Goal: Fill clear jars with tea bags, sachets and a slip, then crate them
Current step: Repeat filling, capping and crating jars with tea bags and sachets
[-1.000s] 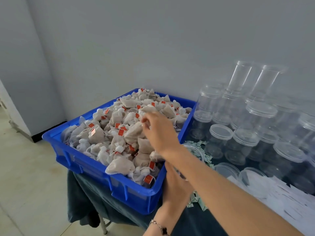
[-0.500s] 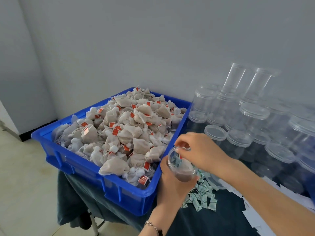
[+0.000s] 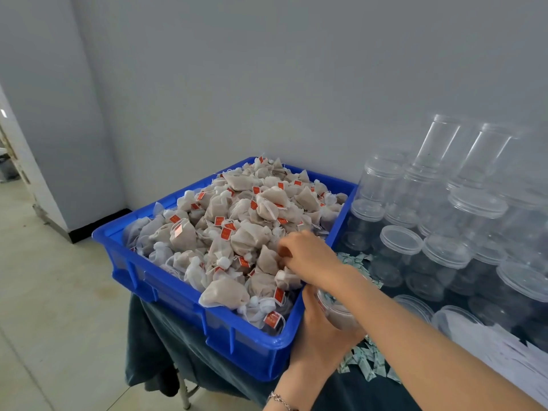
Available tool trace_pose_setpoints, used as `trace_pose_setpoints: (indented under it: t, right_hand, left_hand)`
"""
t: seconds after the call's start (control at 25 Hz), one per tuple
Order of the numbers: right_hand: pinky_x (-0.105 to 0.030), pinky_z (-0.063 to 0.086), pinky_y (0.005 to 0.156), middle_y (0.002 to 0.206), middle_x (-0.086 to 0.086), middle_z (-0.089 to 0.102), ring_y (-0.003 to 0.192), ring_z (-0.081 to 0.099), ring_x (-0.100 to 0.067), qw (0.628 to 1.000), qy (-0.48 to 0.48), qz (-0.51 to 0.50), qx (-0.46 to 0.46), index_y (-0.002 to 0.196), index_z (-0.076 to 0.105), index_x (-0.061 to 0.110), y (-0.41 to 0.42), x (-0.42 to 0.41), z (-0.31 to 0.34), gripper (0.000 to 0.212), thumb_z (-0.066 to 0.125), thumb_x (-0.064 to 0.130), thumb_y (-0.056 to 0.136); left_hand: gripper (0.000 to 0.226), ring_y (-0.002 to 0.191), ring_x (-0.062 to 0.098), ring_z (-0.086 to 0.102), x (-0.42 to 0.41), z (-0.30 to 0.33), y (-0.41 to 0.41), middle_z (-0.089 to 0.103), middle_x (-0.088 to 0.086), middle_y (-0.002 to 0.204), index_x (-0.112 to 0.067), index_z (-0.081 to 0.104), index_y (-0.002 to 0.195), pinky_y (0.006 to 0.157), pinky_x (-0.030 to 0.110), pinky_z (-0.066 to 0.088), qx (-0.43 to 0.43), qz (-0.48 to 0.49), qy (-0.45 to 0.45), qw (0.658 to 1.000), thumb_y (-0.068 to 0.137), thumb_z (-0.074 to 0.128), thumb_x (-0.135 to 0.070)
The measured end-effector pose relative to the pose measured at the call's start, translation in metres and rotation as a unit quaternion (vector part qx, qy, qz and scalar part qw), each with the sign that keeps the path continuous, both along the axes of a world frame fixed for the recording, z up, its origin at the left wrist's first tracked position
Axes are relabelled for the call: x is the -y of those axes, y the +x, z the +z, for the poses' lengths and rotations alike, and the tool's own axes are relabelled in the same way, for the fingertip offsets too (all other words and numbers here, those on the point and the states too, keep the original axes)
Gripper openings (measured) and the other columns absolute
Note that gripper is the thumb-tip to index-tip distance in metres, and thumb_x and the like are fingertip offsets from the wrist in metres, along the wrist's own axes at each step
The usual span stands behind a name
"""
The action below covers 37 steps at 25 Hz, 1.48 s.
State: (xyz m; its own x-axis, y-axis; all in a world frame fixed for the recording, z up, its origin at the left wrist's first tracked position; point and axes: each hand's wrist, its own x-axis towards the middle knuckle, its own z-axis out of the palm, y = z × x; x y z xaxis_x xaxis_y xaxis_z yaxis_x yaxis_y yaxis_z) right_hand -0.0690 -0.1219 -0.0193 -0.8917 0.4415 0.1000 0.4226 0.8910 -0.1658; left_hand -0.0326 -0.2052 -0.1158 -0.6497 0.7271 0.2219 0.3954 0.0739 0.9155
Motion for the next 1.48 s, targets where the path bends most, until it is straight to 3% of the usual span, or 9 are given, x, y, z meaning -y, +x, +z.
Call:
trace_pose_setpoints:
  t: [0.16, 0.36, 0.48, 0.6, 0.72, 0.84, 1.08, 1.2, 1.48]
  right_hand:
    - [-0.026, 0.050, 0.070, 0.093, 0.005, 0.060, 0.083, 0.059, -0.014, 0.979, -0.153, -0.037, -0.129, 0.093, 0.051, 0.024, 0.015, 0.001, 0.020, 0.004, 0.054, 0.022, 0.093]
    - [-0.015, 0.048, 0.058, 0.082, 0.012, 0.059, 0.069, 0.060, -0.002, 0.967, -0.148, -0.045, -0.204, 0.088, 0.054, 0.026, 0.056, -0.009, 0.060, 0.009, 0.059, 0.019, 0.091]
    - [-0.010, 0.041, 0.057, 0.085, 0.014, 0.061, 0.070, 0.056, 0.004, 0.997, -0.073, -0.024, -0.010, 0.090, 0.063, 0.027, 0.080, -0.011, 0.070, 0.004, 0.063, 0.024, 0.088]
    - [-0.015, 0.044, 0.060, 0.098, 0.006, 0.066, 0.072, 0.058, -0.001, 0.984, -0.053, -0.008, 0.169, 0.099, 0.069, 0.020, 0.084, -0.001, 0.057, 0.017, 0.064, 0.031, 0.087]
    - [-0.028, 0.051, 0.065, 0.086, -0.001, 0.066, 0.072, 0.062, -0.013, 0.998, 0.011, -0.025, 0.053, 0.092, 0.066, 0.015, 0.058, 0.005, 0.053, 0.027, 0.050, 0.037, 0.095]
    - [-0.029, 0.052, 0.077, 0.101, -0.001, 0.067, 0.083, 0.061, -0.011, 0.998, 0.001, -0.008, -0.067, 0.112, 0.063, 0.018, 0.013, 0.004, 0.048, 0.025, 0.040, 0.023, 0.100]
    - [-0.038, 0.047, 0.093, 0.128, -0.007, 0.053, 0.110, 0.054, -0.022, 0.999, -0.042, 0.005, -0.001, 0.130, 0.051, 0.019, -0.037, -0.006, 0.014, 0.033, 0.042, 0.014, 0.099]
    - [-0.037, 0.048, 0.088, 0.119, -0.007, 0.054, 0.100, 0.055, -0.019, 0.996, -0.050, -0.008, -0.067, 0.115, 0.056, 0.016, -0.032, -0.006, 0.013, 0.021, 0.045, 0.020, 0.098]
    - [-0.012, 0.049, 0.056, 0.082, 0.014, 0.056, 0.065, 0.061, -0.004, 0.965, -0.120, 0.001, -0.234, 0.096, 0.052, 0.023, 0.043, -0.011, 0.064, 0.002, 0.052, 0.021, 0.096]
  left_hand:
    - [0.111, 0.124, -0.004, 0.039, -0.003, -0.007, -0.002, 0.040, -0.025, 0.130, -0.036, 0.024, 0.141, 0.105, 0.016, 0.035, 0.045, -0.012, -0.010, 0.999, 0.046, 0.075, -0.065]
    - [0.101, 0.102, -0.019, 0.043, -0.004, -0.008, -0.001, 0.039, -0.039, 0.111, -0.049, 0.025, 0.125, 0.086, 0.000, 0.035, 0.059, -0.013, 0.014, 0.998, 0.041, 0.079, -0.062]
    - [0.093, 0.105, -0.018, 0.046, -0.004, -0.008, 0.001, 0.044, -0.037, 0.111, -0.060, 0.023, 0.115, 0.091, 0.010, 0.041, 0.054, -0.003, 0.027, 0.998, 0.040, 0.079, -0.066]
    - [0.087, 0.100, -0.016, 0.052, -0.006, -0.008, 0.001, 0.049, -0.033, 0.106, -0.065, 0.023, 0.110, 0.083, 0.008, 0.045, 0.044, -0.008, 0.021, 0.999, 0.042, 0.077, -0.065]
    - [0.098, 0.096, -0.019, 0.044, -0.004, -0.005, -0.002, 0.039, -0.037, 0.107, -0.051, 0.022, 0.121, 0.079, -0.002, 0.036, 0.057, -0.016, -0.001, 0.998, 0.040, 0.075, -0.068]
    - [0.094, 0.104, -0.031, 0.035, -0.001, -0.009, -0.003, 0.040, -0.037, 0.111, -0.054, 0.019, 0.115, 0.077, -0.010, 0.031, 0.067, -0.043, -0.002, 0.997, 0.041, 0.077, -0.065]
    - [0.099, 0.104, -0.021, 0.038, -0.003, -0.006, -0.010, 0.040, -0.032, 0.114, -0.052, 0.022, 0.130, 0.091, 0.002, 0.027, 0.053, -0.051, -0.055, 0.996, 0.040, 0.056, -0.075]
    - [0.088, 0.098, -0.026, 0.041, 0.000, -0.004, -0.008, 0.040, -0.036, 0.107, -0.060, 0.019, 0.120, 0.081, -0.003, 0.032, 0.055, -0.056, -0.036, 0.996, 0.042, 0.059, -0.070]
    - [0.092, 0.106, -0.015, 0.047, -0.001, -0.007, -0.003, 0.045, -0.033, 0.114, -0.052, 0.026, 0.114, 0.087, 0.003, 0.041, 0.055, -0.029, 0.016, 0.998, 0.040, 0.080, -0.061]
